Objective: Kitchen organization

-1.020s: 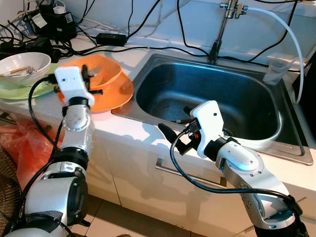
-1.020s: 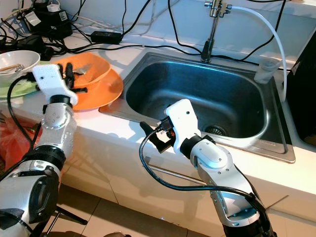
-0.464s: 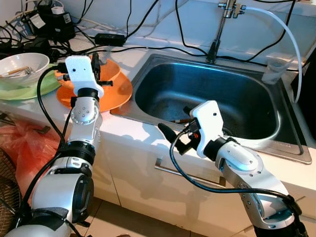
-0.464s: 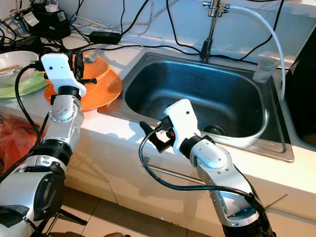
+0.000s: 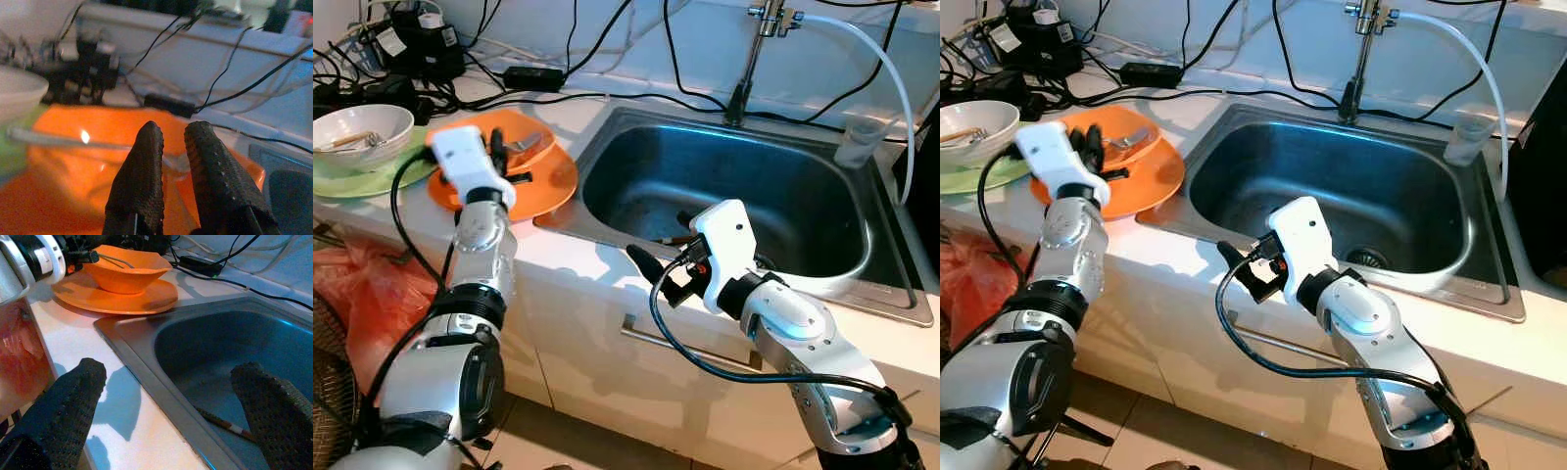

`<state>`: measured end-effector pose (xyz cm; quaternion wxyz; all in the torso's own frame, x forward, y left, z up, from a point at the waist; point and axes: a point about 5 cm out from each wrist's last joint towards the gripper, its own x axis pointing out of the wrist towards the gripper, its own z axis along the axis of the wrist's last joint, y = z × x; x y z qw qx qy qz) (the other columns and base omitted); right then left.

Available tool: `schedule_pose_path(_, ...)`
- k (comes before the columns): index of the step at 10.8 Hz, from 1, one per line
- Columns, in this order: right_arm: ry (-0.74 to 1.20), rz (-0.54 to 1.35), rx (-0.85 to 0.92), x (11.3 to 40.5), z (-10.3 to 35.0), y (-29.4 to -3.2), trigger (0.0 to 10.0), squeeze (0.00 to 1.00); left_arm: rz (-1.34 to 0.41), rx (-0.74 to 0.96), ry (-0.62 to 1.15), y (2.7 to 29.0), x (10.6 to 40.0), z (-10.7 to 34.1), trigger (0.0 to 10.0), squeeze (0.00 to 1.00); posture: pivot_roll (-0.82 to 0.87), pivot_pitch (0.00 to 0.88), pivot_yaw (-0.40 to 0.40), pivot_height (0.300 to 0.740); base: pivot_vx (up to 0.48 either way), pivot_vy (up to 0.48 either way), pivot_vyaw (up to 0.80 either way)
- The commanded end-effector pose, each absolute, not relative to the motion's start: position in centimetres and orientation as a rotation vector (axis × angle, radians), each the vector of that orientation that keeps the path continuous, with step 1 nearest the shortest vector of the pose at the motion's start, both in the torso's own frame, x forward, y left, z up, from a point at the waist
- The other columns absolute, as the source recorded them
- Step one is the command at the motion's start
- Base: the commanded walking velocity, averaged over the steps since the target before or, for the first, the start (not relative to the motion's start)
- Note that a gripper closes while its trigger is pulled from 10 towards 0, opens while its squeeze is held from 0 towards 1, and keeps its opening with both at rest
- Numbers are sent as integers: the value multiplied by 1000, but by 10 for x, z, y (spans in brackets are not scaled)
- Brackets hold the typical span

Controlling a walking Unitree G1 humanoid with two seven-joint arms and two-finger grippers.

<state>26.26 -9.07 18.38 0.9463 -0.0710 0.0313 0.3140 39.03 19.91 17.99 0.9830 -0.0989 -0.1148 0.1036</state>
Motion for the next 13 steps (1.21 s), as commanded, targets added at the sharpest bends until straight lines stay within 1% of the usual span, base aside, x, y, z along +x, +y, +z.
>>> schedule_pose_path(1, 72, 644, -149, 262, 182, -91, 10000, 0, 195, -226, -203, 197, 392, 177, 0, 0, -53, 0, 4, 740, 0, 0, 0)
schedule_pose_path(2, 72, 644, -150, 262, 182, -91, 10000, 0, 187, -229, -221, 195, 393, 182, 0, 0, -53, 0, 4, 740, 0, 0, 0)
schedule_pose_path(3, 70, 644, -151, 263, 183, -91, 10000, 0, 196, -295, -223, 194, 396, 189, 0, 0, -52, 0, 4, 740, 0, 0, 0)
schedule_pose_path(5, 67, 645, -151, 263, 183, -91, 10000, 0, 196, -369, -248, 193, 402, 208, 0, 0, -51, 0, 6, 740, 0, 0, 0)
schedule_pose_path(8, 67, 645, -151, 263, 183, -90, 10000, 0, 196, -416, -282, 192, 402, 230, 0, 0, -43, 0, 4, 740, 0, 0, 0)
schedule_pose_path(10, 64, 652, -151, 264, 183, -89, 10000, 0, 189, -439, -265, 189, 400, 231, 0, 0, -37, 0, 2, 740, 0, 0, 0)
schedule_pose_path(13, 64, 649, -149, 265, 183, -88, 10000, 0, 179, -471, -184, 182, 400, 218, 0, 0, -40, 0, 6, 740, 0, 0, 0)
